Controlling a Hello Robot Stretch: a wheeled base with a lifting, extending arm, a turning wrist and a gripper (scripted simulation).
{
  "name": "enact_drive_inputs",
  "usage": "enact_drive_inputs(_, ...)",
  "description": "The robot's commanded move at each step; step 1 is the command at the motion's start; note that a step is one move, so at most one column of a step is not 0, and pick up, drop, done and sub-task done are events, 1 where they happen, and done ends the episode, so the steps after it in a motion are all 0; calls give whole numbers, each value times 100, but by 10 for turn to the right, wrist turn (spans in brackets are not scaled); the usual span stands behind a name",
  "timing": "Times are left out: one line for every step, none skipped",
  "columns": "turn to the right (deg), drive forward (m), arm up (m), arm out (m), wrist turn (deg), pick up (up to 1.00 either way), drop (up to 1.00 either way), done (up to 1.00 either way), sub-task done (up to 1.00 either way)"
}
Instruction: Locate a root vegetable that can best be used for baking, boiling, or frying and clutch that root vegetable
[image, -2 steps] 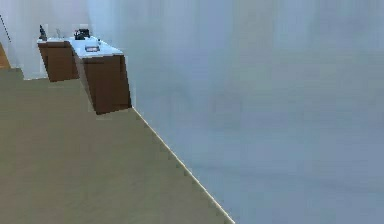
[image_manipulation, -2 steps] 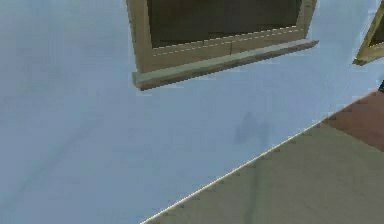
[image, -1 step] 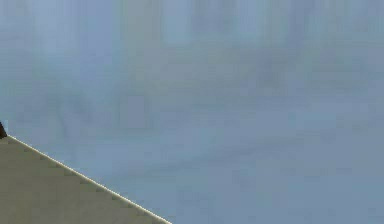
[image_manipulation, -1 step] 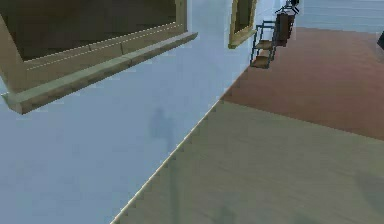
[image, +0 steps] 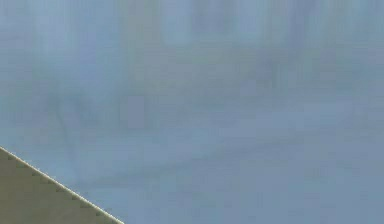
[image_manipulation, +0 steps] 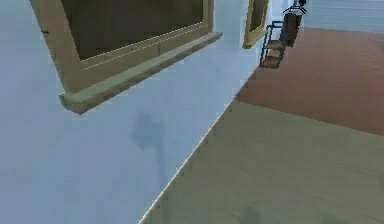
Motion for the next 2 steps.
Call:
enact_drive_inputs(-450,0,0,0,0,0,0,0,0)
enact_drive_inputs(-120,0,0,0,0,0,0,0,0)
